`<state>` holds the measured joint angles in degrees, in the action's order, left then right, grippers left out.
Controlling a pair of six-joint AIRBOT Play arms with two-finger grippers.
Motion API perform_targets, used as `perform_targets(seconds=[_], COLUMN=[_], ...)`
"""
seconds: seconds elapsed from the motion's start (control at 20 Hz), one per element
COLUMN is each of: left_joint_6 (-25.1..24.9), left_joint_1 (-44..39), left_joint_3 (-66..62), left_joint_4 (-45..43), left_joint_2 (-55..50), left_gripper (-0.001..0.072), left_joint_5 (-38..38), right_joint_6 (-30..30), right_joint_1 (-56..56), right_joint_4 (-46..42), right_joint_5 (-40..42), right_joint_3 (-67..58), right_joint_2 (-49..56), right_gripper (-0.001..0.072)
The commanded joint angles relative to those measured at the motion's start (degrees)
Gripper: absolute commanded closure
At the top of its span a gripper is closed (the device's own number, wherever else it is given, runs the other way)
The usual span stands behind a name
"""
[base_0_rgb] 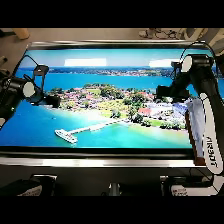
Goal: Fold the shirts.
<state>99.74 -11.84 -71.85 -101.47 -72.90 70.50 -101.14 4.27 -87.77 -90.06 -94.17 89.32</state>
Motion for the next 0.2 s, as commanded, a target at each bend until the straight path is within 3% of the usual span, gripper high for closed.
perform_targets(seconds=[0.0, 0.15], left_joint_6=[0.2, 0.2], left_joint_1=[0.0, 0.0], left_joint_3=[0.1, 0.1], left_joint_4=[-0.1, -0.1], left_joint_2=[0.0, 0.0], left_gripper=[-0.0005, -0.0005], left_joint_5=[0.0, 0.0], right_joint_6=[0.0, 0.0], right_joint_1=[0.2, 0.2], right_joint_4=[0.1, 0.1], right_joint_5=[-0.2, -0.2], right_joint_3=[0.0, 0.0], right_joint_2=[0.2, 0.2], right_gripper=[0.0027, 0.0027])
